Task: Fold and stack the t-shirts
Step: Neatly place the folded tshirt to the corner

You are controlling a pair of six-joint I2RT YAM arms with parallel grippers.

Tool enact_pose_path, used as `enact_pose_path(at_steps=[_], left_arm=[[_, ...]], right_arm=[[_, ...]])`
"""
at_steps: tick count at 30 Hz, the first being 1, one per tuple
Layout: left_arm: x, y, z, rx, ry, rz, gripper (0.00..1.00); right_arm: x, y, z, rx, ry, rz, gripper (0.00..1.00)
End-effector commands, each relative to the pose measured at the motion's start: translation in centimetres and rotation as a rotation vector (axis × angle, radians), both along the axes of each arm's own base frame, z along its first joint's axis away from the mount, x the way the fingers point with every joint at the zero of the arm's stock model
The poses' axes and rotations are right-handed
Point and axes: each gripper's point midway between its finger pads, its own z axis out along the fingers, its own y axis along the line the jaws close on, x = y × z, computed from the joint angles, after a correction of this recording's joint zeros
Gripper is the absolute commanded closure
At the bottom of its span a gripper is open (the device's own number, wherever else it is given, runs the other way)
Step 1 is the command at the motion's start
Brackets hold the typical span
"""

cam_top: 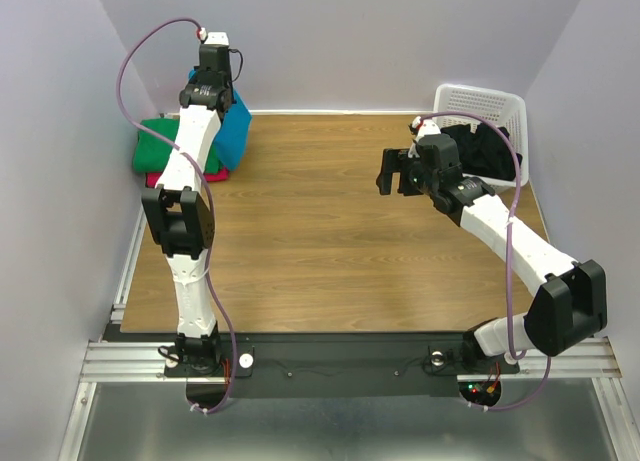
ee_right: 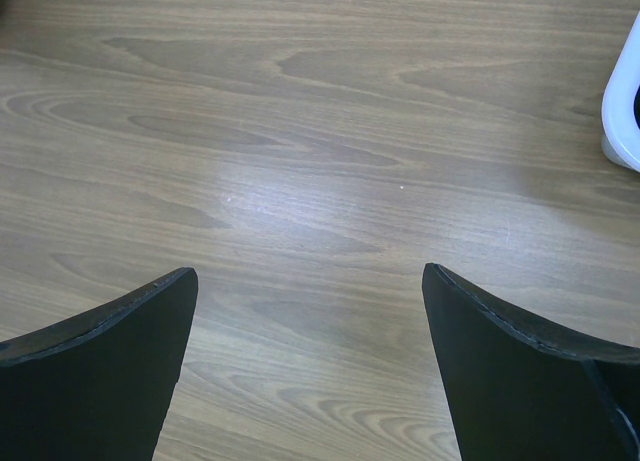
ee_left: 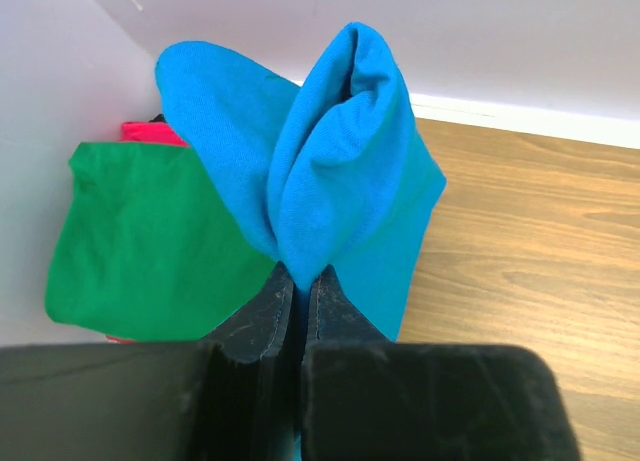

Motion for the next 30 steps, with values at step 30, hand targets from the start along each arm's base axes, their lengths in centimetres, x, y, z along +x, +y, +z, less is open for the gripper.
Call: enact_pose_path(at_steps=[30], left_arm=[[0.6, 0.5, 4.3, 0.004, -0.127, -0.062, 1.00]], right_arm=[[0.8, -0.1, 0.3, -0.005, -0.012, -0.014, 0.00]])
